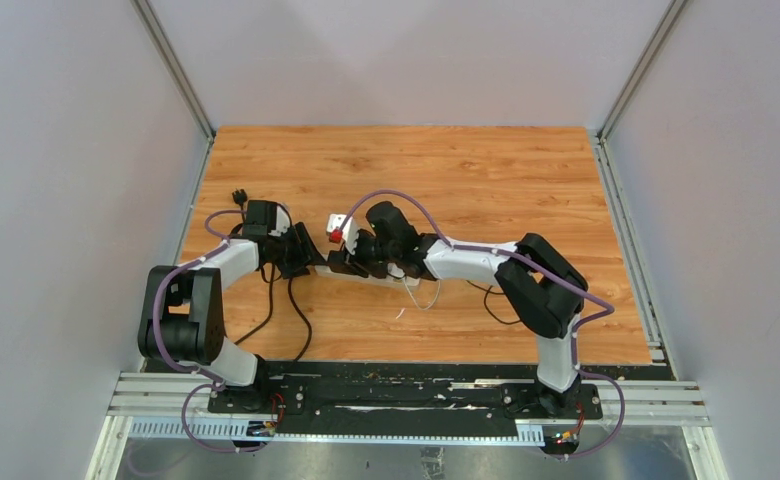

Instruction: Insert the plug

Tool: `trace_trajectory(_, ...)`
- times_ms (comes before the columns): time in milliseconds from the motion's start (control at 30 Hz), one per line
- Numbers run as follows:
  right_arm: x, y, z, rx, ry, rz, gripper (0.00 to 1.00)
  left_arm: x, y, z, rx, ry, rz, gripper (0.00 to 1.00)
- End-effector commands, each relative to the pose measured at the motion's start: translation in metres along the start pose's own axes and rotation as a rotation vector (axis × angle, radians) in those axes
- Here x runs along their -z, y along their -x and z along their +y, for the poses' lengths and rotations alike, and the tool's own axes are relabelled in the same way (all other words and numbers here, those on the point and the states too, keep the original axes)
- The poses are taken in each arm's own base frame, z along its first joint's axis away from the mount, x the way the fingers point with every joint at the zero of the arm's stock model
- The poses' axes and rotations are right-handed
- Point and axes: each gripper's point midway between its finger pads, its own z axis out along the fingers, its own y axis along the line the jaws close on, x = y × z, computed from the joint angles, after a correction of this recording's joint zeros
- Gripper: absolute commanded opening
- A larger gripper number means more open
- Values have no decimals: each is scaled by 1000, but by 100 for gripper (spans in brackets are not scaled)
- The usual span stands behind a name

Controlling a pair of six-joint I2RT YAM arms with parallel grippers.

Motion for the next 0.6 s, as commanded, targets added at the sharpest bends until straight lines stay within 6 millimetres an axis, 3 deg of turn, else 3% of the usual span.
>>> trace_trajectory(0,7,-147,42,-117,21,384,0,-1,-6,5,-13,28,26,56)
trace_trajectory(433,10,-178,35,-126,-35,479,0,5,-4,2,-19,27,7,56)
trace_trajectory(567,17,-186,41,-150,-42,484,0,9,-4,2,-21,31,-1,56)
